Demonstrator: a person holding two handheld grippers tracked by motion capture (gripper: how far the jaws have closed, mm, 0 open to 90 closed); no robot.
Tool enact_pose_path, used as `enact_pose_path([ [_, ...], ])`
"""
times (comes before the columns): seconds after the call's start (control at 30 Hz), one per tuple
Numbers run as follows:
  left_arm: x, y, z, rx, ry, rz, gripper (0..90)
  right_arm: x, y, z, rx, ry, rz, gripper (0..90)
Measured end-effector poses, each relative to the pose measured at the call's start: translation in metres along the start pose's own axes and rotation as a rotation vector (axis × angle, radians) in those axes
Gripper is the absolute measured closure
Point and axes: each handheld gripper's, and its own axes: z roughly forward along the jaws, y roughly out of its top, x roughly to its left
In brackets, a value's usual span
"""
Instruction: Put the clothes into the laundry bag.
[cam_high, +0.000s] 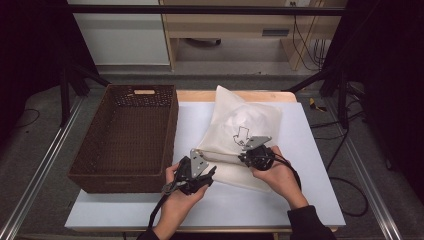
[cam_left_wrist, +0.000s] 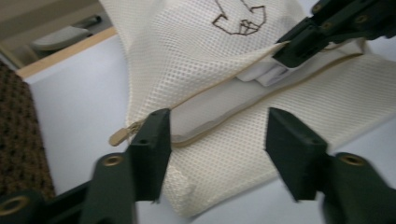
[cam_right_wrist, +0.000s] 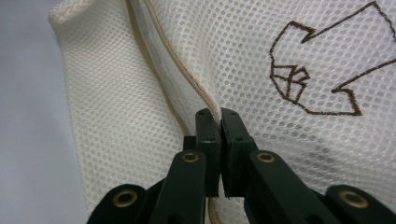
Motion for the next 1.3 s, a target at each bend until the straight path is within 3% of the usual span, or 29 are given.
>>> enact_pose_path([
  [0.07, 0.000, -0.003, 0.003, -0.002, 0.020, 0.001, 32.2, 0.000, 0.000, -0.001, 0.001, 0.002, -0.001, 87.7],
  [0.23, 0.002, -0.012, 0.008, 0.021, 0.043, -0.045, 25.2, 0.001, 0.000, -0.001, 0.003, -0.004, -0.003, 87.7],
  [0.43, 0.005, -0.019, 0.021, 0.069, 0.079, -0.069, 25.1, -0.001, 0.000, -0.002, 0.006, 0.003, -0.023, 87.6],
  [0.5, 0.005, -0.020, 0.027, 0.085, 0.091, -0.058, 25.1, 0.000, 0.000, -0.002, 0.007, 0.003, -0.020, 87.6],
  [0.57, 0.006, -0.021, 0.034, 0.102, 0.095, -0.079, 25.1, 0.000, 0.000, -0.002, 0.002, 0.004, -0.016, 87.6],
  [0.87, 0.008, -0.029, 0.046, 0.142, 0.134, -0.089, 29.3, 0.000, 0.000, -0.004, 0.002, 0.008, -0.022, 87.6],
  [0.93, 0.008, -0.031, 0.047, 0.147, 0.138, -0.110, 29.9, -0.001, 0.000, -0.004, 0.006, 0.006, -0.023, 87.6],
  [1.03, 0.010, -0.034, 0.048, 0.159, 0.136, -0.131, 36.5, 0.000, 0.000, -0.004, 0.004, 0.008, -0.022, 87.6],
  [1.13, 0.011, -0.035, 0.046, 0.149, 0.114, -0.164, 51.4, 0.000, 0.000, -0.005, 0.004, 0.008, -0.016, 87.6],
  [1.3, 0.010, -0.034, 0.039, 0.128, 0.090, -0.159, 71.2, -0.002, -0.001, -0.005, 0.004, 0.010, -0.015, 87.6],
])
